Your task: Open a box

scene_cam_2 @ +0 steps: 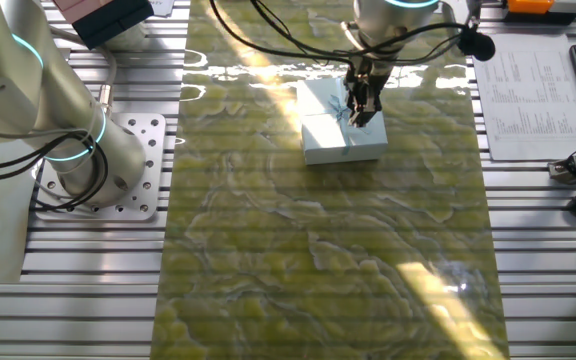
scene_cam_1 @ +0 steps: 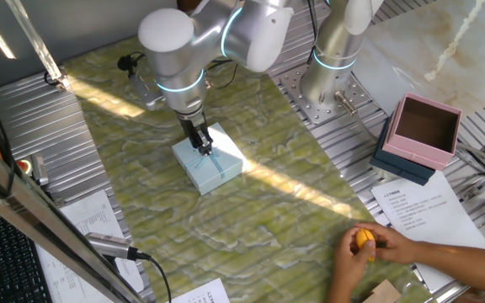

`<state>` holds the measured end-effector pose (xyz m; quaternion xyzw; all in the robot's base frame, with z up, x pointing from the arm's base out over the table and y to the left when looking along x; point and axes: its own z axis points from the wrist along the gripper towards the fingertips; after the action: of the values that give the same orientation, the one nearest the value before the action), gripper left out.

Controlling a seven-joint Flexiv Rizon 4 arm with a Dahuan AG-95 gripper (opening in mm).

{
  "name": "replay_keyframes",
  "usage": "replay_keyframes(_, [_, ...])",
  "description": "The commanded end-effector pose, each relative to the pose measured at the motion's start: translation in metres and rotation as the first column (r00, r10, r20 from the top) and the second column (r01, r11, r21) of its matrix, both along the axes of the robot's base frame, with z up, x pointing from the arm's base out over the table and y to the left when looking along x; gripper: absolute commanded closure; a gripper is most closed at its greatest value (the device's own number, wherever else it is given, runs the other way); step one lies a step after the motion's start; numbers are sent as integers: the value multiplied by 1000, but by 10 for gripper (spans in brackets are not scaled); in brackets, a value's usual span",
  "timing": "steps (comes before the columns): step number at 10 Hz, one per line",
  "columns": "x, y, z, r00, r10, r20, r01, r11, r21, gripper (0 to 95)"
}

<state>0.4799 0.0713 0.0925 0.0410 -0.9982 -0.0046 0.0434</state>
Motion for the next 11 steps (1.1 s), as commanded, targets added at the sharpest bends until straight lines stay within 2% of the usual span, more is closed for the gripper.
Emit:
replay_keyframes(1, [-2, -1, 0, 998, 45, 42, -45, 999, 0, 570])
replay_keyframes(3, [-2, -1, 0, 998, 51, 25, -51, 998, 21, 570])
replay_keyframes(6, [-4, 3, 1, 1000, 14, 13, -14, 1000, 23, 570])
replay_keyframes(7, [-11, 10, 1, 1000, 8, 10, -8, 1000, 22, 570])
replay_keyframes(8, [-19, 16, -1, 1000, 7, 14, -7, 1000, 27, 380])
replay_keyframes(11, [-35, 17, -6, 1000, 15, 15, -15, 1000, 20, 380])
